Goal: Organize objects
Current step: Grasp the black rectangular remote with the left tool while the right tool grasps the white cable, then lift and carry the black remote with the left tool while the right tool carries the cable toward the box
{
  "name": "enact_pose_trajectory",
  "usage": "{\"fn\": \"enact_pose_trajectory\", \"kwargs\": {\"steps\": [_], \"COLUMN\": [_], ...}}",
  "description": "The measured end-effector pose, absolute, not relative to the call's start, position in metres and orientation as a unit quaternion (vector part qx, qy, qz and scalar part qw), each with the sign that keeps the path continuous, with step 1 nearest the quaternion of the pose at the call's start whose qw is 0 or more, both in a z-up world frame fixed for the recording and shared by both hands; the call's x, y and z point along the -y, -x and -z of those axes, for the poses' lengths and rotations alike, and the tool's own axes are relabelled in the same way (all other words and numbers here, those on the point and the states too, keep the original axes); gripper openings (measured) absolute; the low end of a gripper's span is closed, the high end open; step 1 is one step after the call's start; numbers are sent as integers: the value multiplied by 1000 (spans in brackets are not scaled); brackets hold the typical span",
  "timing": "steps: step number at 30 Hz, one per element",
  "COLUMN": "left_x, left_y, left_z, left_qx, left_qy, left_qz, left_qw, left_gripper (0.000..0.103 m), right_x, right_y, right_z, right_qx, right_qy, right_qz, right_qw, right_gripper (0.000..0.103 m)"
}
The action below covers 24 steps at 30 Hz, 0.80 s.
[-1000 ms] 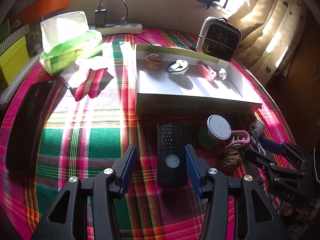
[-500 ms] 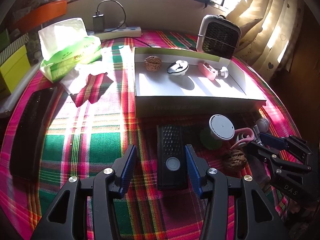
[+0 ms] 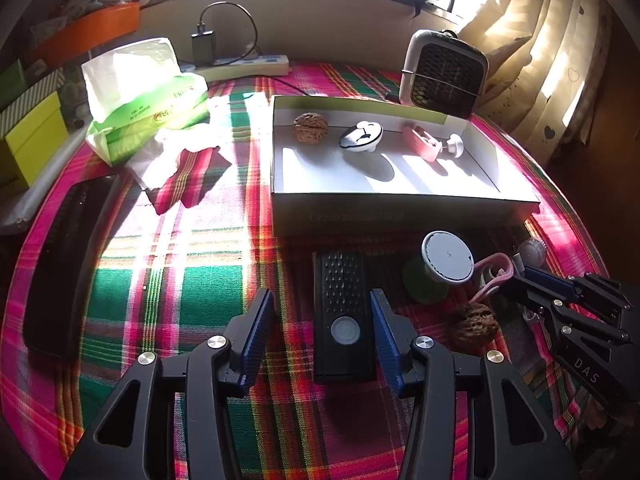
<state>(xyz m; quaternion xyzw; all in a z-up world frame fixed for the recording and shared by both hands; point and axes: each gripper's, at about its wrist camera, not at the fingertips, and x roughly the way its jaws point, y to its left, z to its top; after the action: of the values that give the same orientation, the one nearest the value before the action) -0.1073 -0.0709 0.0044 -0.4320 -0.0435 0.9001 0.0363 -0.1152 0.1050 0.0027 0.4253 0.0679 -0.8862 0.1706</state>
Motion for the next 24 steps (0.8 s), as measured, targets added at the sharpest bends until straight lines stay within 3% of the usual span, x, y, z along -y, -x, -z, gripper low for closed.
{"fn": "enact_pose_trajectory", "kwargs": {"steps": [7,24], "left_x": [76,78], "left_y": [108,108], "left_z": [-5,-5], "left_qx": [40,42], "left_qy": [432,431], "left_qz": [-901,-901], "left_qw": [19,22], "left_gripper": [25,24], "right_x": [-105,-106], "right_y": [115,116], "right_z": [-2,-2], "right_qx": [-67,-66], "right_qy": [-425,-425], "right_qz": [886,886], "right_qw": [171,172], "right_gripper": [18,18]}}
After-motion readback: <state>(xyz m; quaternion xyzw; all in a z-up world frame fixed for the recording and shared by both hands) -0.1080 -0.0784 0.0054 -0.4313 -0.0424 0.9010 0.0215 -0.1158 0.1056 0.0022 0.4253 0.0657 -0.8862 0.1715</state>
